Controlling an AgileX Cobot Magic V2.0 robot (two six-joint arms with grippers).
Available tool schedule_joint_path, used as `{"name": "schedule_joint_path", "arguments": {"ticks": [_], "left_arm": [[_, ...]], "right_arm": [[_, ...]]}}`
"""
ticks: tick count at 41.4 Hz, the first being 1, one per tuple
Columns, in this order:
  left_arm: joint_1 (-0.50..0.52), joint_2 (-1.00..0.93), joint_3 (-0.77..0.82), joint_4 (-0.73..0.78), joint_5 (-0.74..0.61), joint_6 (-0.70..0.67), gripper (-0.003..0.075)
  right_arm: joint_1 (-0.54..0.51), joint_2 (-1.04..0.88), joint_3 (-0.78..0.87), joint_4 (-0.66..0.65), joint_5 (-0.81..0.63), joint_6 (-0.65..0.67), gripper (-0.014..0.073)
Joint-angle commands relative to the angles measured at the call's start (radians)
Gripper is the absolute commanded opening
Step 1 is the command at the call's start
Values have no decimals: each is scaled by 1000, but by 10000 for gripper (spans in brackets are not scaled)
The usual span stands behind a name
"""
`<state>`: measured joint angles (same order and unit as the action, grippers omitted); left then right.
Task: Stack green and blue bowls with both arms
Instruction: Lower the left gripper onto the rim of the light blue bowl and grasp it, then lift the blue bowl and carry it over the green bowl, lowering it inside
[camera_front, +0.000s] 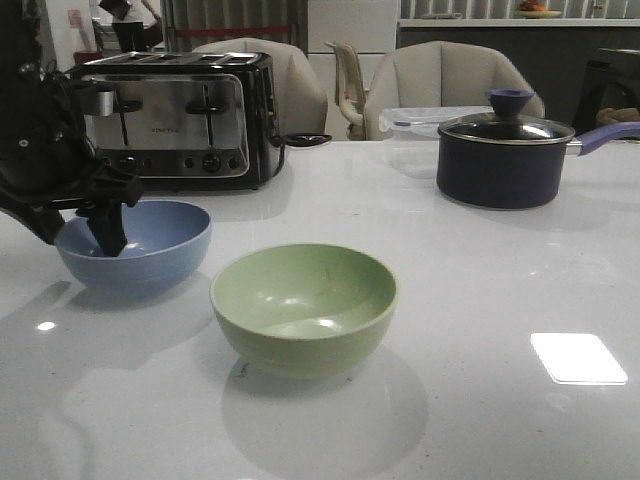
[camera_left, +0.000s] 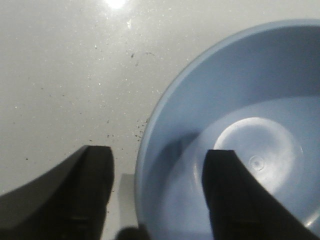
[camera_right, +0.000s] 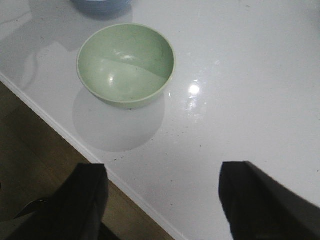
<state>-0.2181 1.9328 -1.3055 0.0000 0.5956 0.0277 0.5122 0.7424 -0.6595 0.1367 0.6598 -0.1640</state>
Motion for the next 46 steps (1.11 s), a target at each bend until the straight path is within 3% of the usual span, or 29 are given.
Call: {"name": "schedule_joint_path", "arguments": {"ticks": [1,9,29,38,46], "left_arm": [[-8,-50,-31,0,-44,-1,255],[-8,-54,-33,0,-18,-1,94],[-18,-307,-246,-64,202,44,98],[-120,-354,-264,-255,279,197,98],[-256,-314,-258,-261,286,211,98]], "right_arm": [[1,-6,-28,-3,-63,-7,568],[1,-6,-28,-3,-63,-7,568],[1,-6,-28,-3,-63,-7,568],[1,-6,-28,-3,-63,-7,568],[1,-6,-28,-3,-63,-7,568]]}}
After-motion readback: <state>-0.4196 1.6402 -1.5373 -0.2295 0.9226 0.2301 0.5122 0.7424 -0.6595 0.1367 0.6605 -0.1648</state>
